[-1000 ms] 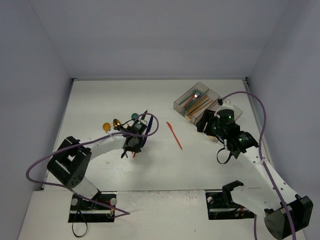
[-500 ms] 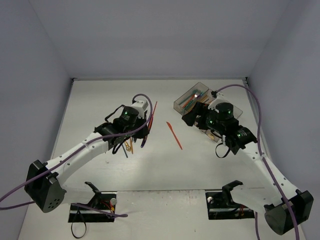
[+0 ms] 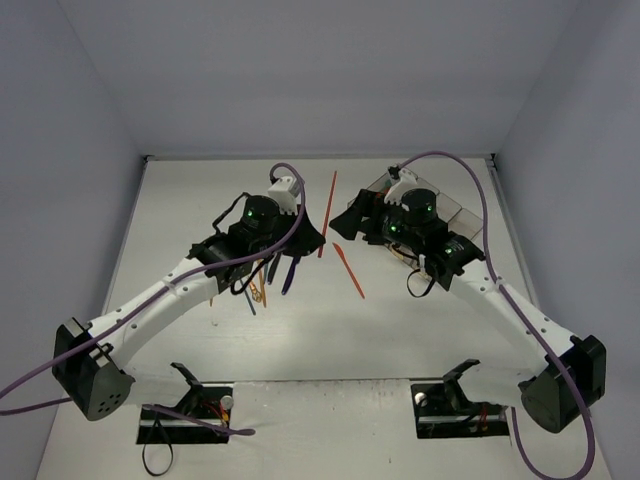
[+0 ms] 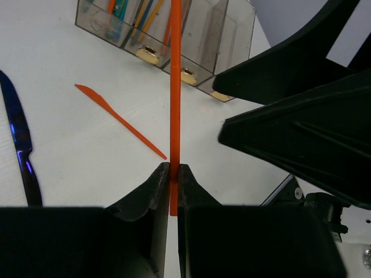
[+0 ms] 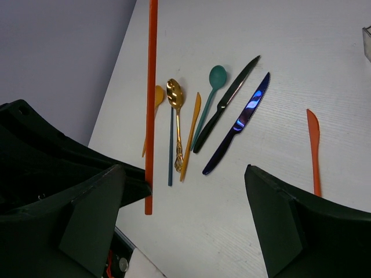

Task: Sort the eating utensils into containers

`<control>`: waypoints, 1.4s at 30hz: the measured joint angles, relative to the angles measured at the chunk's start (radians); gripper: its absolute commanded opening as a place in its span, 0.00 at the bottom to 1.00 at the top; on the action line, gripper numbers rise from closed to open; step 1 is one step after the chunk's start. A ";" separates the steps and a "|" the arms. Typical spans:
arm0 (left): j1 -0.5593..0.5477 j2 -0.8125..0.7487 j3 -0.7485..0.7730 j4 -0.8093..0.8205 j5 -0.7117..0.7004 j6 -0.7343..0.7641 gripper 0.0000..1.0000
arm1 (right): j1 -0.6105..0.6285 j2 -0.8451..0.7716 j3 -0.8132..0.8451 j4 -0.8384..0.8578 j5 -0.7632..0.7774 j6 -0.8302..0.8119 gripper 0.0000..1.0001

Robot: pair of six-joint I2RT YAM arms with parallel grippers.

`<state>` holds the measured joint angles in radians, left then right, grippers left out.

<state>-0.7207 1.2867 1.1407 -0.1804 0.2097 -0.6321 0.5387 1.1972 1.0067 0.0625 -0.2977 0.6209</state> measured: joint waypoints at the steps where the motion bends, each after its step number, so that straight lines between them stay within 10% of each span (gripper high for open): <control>1: -0.005 0.006 0.004 0.006 0.003 -0.005 0.00 | 0.003 0.009 0.003 0.006 0.000 0.002 0.79; 7: -0.023 0.029 0.008 0.029 0.016 -0.028 0.00 | 0.019 0.048 0.011 0.042 -0.001 0.010 0.67; 22: -0.031 0.057 0.008 0.066 0.023 -0.057 0.00 | 0.031 0.090 0.011 0.104 -0.013 0.026 0.00; 28: -0.031 0.060 0.008 0.051 0.005 -0.057 0.57 | 0.032 0.094 0.010 0.104 -0.005 0.022 0.00; 34: -0.031 0.011 -0.022 -0.046 -0.127 -0.052 0.87 | -0.014 0.107 0.007 0.107 0.028 0.026 0.00; 42: -0.017 -0.250 -0.184 -0.268 -0.403 -0.048 0.97 | -0.221 0.262 0.048 0.083 0.140 0.038 0.00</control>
<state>-0.7374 1.0370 0.9571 -0.4482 -0.1936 -0.6804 0.3179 1.4590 1.0543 0.1452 -0.1574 0.6585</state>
